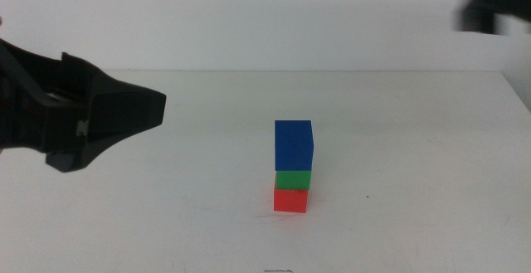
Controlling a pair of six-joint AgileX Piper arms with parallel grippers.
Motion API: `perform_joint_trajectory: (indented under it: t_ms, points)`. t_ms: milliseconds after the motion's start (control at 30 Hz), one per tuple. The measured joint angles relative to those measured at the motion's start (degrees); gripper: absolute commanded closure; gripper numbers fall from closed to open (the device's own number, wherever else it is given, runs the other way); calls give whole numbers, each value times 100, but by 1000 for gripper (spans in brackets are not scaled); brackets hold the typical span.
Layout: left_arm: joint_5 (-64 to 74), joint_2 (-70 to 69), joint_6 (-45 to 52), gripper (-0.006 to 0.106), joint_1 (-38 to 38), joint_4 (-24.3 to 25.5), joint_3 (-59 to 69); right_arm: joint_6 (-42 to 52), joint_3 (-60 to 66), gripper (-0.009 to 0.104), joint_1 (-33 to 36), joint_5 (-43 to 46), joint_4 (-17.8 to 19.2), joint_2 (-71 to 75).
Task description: Stack red cubes first, then green, then blue cubes in a specific spot.
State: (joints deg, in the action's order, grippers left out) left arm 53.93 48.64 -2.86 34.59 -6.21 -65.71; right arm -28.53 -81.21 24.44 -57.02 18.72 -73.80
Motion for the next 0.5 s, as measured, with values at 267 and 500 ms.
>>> perform_joint_trajectory:
  t_ms: [267, 500]
  points:
    - [0, 16, 0, 7, 0, 0, 0, 1805, 1849, 11, -2037, 1132, -1396, 1917]
    - [0, 16, 0, 7, 0, 0, 0, 2542, 2354, 11, -2715, 1427, -2060, 2331]
